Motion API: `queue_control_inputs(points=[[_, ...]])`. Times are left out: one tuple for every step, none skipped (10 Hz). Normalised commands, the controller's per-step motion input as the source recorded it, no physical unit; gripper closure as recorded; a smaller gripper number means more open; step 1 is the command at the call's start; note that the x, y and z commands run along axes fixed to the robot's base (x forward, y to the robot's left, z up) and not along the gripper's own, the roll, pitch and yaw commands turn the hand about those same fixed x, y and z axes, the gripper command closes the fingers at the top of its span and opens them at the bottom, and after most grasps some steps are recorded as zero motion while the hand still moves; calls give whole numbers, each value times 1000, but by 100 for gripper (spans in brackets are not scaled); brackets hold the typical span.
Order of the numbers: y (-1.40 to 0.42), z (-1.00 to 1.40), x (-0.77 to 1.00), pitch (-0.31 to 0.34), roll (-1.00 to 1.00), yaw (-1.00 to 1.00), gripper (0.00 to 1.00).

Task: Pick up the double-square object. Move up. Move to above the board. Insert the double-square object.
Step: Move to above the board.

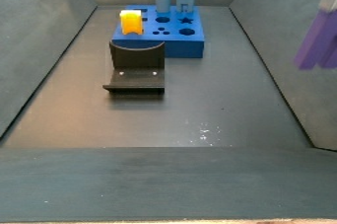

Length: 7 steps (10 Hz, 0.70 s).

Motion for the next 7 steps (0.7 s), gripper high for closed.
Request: queue_control_inputs(points=[[-52, 1000, -78, 84, 79, 22, 100], [-48, 1000, -85, 82, 79, 23, 100], [-47, 1000, -90, 79, 81, 25, 100], [-42, 1000, -107, 75, 80, 26, 100], [-36, 970, -119, 73, 78, 28, 100], [-20, 784, -118, 71, 74, 29, 100], [-17, 690, -117, 73, 71, 28, 100]])
